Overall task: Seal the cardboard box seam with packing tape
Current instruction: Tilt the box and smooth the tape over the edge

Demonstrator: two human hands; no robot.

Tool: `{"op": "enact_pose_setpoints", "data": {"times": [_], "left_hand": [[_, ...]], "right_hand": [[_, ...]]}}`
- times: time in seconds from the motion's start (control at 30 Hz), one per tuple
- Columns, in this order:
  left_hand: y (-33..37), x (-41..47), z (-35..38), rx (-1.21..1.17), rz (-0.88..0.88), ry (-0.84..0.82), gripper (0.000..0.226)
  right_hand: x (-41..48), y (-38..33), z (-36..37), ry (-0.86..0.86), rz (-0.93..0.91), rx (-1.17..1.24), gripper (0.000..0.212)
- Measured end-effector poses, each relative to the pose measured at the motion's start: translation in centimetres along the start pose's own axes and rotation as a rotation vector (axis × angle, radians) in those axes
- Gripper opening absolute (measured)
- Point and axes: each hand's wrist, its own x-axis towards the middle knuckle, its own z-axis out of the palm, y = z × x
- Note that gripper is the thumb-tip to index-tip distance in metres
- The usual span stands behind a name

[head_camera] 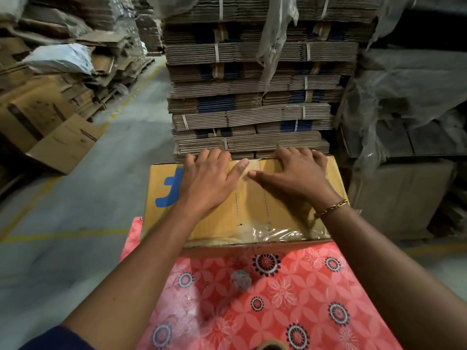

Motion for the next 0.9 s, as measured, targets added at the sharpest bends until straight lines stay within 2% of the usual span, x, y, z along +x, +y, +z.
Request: {"op": "enact_pose_setpoints", "data": {"times": [0.13, 0.3, 0.47, 0.6, 0.67, 0.77, 0.83, 0.9], "left_hand": [[-0.2, 0.3, 0.4, -0.008, -0.007, -0.035, 0.065], [-0.7, 0.7, 0.3, -0.007, 0.030, -0.112, 0.073], [-1.6, 0.4, -0.8, -0.042, 0.114, -0.243, 0.089], [-1.9, 1.1, -1.5, -0.078, 0.136, -0.354, 0.091], [-2.0, 1.2, -1.5, -0.093, 0.131, -0.376, 0.092], [-1.9, 0.9, -1.1, -0.164, 0.082, -0.328, 0.075], [-1.3, 0.4, -0.8, -0.145, 0.046, -0.240, 0.070], [-0.7, 0.1, -0.6, -0.074, 0.032, -0.177, 0.071]], "right_hand": [[0.5, 0.7, -0.8, -0.104, -0.031, 0.011, 0.097], [0.7, 0.7, -1.2, -0.170, -0.042, -0.011, 0.101], [0.8, 0.7, -1.8, -0.218, -0.068, -0.003, 0.105], [0.9, 1.1, -2.2, -0.294, -0.085, 0.012, 0.113], [0.6, 0.7, -1.5, -0.203, -0.044, 0.041, 0.100], [0.0, -0.2, 0.2, 0.017, 0.007, 0.010, 0.092], [-0.2, -0.3, 0.8, 0.053, -0.004, -0.013, 0.093], [-0.1, 0.1, 0.4, 0.004, -0.020, -0.001, 0.098]]}}
